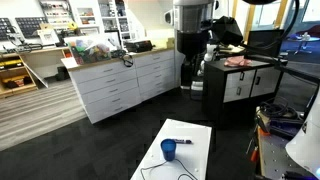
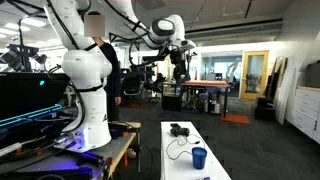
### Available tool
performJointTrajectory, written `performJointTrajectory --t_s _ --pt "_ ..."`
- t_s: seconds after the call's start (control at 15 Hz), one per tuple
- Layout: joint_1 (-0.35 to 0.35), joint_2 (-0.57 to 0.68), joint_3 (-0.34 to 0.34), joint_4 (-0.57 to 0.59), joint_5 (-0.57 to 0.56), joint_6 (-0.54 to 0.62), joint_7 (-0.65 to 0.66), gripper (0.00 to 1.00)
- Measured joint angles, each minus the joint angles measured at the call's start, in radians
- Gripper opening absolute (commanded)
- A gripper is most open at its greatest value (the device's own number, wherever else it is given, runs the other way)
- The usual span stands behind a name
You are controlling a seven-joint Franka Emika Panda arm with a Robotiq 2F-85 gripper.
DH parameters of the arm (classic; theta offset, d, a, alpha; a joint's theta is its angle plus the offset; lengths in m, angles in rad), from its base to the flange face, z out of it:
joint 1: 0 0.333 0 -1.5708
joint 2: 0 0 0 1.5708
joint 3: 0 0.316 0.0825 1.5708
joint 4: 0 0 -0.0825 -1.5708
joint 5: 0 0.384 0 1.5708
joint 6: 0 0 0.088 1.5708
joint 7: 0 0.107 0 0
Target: Pick the marker and put it in the cup
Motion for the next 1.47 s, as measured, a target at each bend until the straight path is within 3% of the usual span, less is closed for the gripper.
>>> performJointTrajectory --t_s 0.8,1.47 --pt "0.01 0.001 -0.013 0.0 0.0 0.0 -0.001 1.0" --pt "0.028 0.001 -0.155 -0.074 -0.004 0.129 -0.174 1.0"
